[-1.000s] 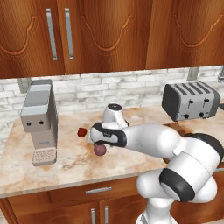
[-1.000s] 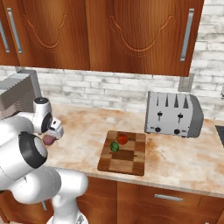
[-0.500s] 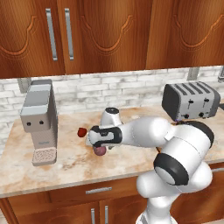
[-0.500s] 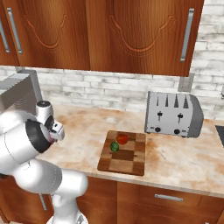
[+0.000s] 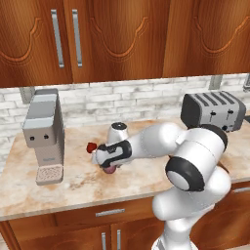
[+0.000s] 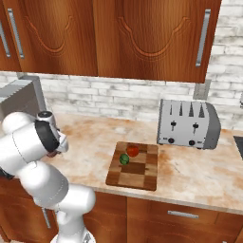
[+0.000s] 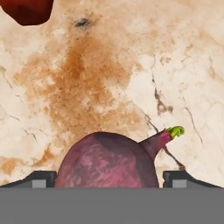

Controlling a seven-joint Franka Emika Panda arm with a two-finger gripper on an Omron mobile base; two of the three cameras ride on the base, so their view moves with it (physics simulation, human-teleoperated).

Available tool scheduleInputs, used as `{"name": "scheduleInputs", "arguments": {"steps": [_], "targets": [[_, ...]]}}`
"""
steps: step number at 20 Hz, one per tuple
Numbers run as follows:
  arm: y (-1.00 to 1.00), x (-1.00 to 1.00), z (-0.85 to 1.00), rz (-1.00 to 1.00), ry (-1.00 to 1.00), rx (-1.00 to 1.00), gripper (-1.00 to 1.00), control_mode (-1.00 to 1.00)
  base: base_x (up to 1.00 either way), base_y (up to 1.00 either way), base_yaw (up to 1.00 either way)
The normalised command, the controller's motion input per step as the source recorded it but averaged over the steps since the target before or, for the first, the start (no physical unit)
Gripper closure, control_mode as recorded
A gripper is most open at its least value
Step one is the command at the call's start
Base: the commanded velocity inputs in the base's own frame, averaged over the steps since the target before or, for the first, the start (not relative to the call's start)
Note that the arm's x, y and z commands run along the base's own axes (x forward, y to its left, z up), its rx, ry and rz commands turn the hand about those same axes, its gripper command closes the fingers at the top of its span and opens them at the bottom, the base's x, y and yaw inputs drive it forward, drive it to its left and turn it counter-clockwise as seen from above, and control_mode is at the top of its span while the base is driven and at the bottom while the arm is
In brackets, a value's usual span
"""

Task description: Place the avocado, onion, tomato, and bell pepper on the cutting board.

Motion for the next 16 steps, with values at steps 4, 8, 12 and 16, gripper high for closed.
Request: {"name": "scheduleInputs", "arguments": {"steps": [4, 8, 12, 16], "targets": [[0.01, -0.11, -0.06, -0.05, 0.00, 0.00, 1.00, -1.00, 0.00, 0.00, 0.00], [-0.16, -0.35, 0.47, -0.11, 0.00, 0.00, 1.00, -1.00, 0.00, 0.00, 0.00], [-0.45, -0.39, 0.81, -0.14, -0.01, 0.00, 1.00, -1.00, 0.00, 0.00, 0.00], [-0.86, -0.47, 0.77, -0.22, 0.00, 0.00, 1.00, -1.00, 0.00, 0.00, 0.00]]}}
